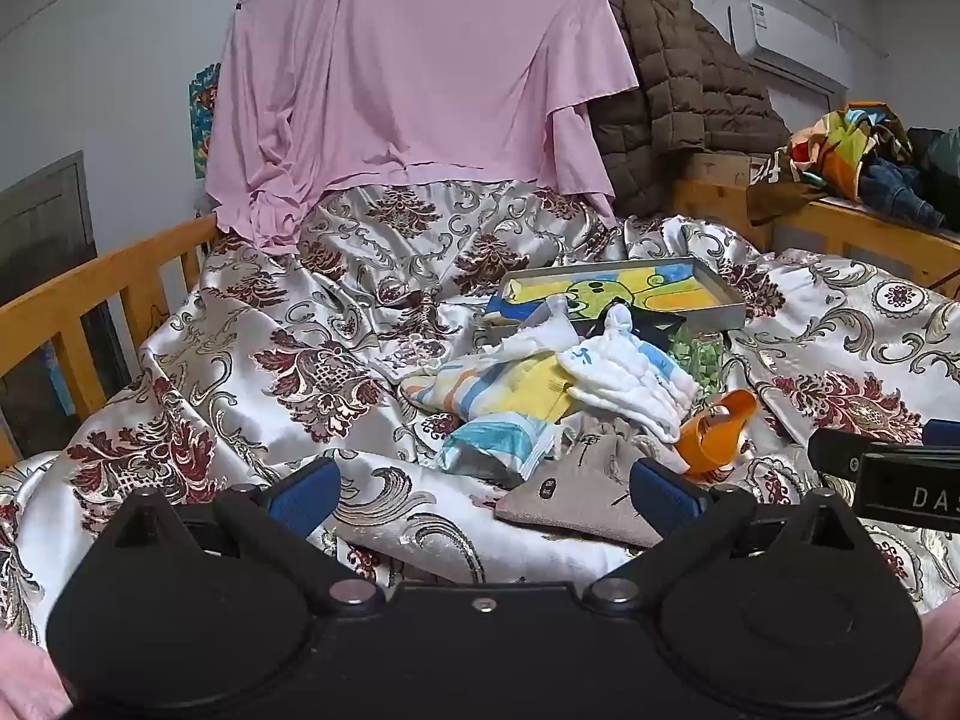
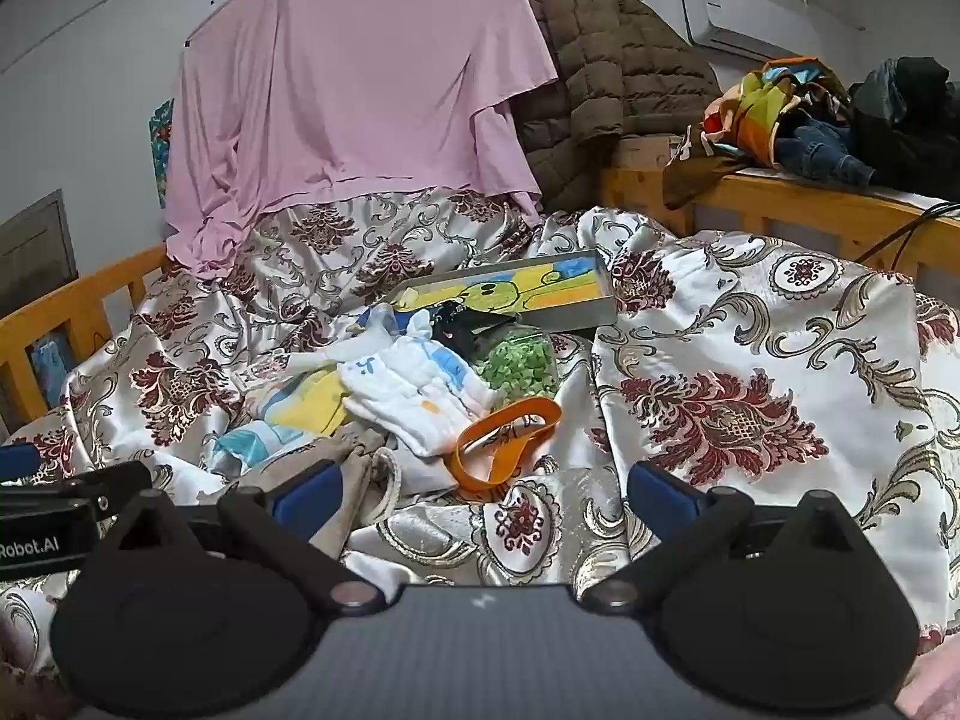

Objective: Organize soft objects

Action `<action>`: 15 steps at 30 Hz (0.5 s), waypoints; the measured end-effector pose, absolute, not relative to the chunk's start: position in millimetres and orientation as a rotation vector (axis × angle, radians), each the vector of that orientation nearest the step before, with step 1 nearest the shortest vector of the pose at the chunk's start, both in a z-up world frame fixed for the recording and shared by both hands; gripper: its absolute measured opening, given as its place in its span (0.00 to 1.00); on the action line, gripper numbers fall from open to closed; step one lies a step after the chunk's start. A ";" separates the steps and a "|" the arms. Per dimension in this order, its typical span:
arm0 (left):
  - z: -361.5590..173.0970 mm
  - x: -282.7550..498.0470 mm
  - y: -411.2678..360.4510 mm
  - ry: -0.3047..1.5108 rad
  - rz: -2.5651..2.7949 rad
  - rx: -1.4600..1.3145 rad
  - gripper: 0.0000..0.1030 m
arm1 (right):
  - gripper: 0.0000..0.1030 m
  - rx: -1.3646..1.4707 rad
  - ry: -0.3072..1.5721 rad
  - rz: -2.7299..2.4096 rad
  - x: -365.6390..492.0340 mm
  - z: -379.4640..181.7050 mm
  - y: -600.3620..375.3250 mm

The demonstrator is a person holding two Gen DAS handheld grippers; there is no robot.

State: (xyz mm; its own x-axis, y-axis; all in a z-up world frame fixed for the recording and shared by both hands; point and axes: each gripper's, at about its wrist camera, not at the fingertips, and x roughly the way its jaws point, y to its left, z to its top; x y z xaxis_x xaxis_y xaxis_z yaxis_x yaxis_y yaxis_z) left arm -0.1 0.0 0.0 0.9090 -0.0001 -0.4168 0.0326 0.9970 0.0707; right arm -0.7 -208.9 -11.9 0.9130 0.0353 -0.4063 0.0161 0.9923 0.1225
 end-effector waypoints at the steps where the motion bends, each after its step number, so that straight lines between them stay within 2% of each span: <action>1: 0.1 0.4 0.1 0.442 -0.019 0.072 0.99 | 1.00 0.125 0.421 0.010 -0.7 -11.9 -208.8; 15: 0.0 0.0 0.0 0.430 -0.017 0.079 0.99 | 1.00 0.128 0.419 0.012 -1.1 -12.4 -208.0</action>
